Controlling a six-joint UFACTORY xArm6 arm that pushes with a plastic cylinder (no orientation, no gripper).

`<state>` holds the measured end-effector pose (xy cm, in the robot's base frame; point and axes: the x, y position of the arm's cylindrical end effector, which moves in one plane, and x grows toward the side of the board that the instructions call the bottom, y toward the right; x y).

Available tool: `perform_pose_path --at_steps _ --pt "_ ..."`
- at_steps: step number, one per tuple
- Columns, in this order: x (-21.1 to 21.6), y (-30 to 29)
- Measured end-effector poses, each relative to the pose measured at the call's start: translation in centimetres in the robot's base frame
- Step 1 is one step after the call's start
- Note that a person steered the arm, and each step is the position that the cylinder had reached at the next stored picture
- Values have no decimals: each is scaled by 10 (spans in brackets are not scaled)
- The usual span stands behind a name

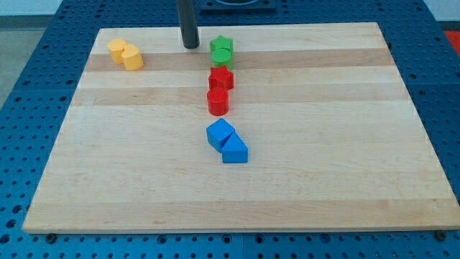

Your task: Push green star along with green circle to the top left of red star

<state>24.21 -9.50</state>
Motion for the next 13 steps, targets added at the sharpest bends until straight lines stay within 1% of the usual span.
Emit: perform_pose_path --at_steps 1,2,3,4,8,13 --pt "-29 45" --pt "-41 73" --pt "-31 83" --pt "-16 86" --pt "-9 87" --pt "14 45"
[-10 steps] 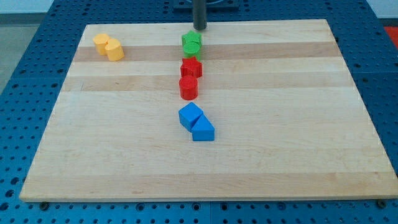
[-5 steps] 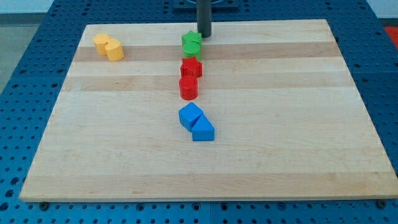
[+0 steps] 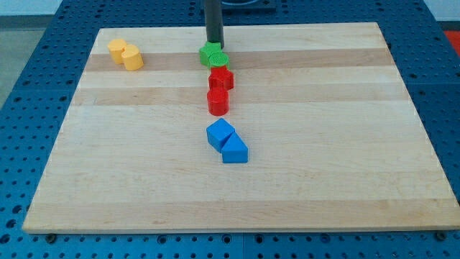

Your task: Push green star along with green circle to the top left of red star

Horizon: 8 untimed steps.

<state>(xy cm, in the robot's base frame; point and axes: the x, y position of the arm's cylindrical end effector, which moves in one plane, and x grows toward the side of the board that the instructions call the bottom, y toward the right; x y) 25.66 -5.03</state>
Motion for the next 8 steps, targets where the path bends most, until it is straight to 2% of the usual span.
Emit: perform_pose_path --at_steps 3,6,7,8 --pt "27 -20" --pt "79 -65" --pt "67 -62" --pt "26 -53"
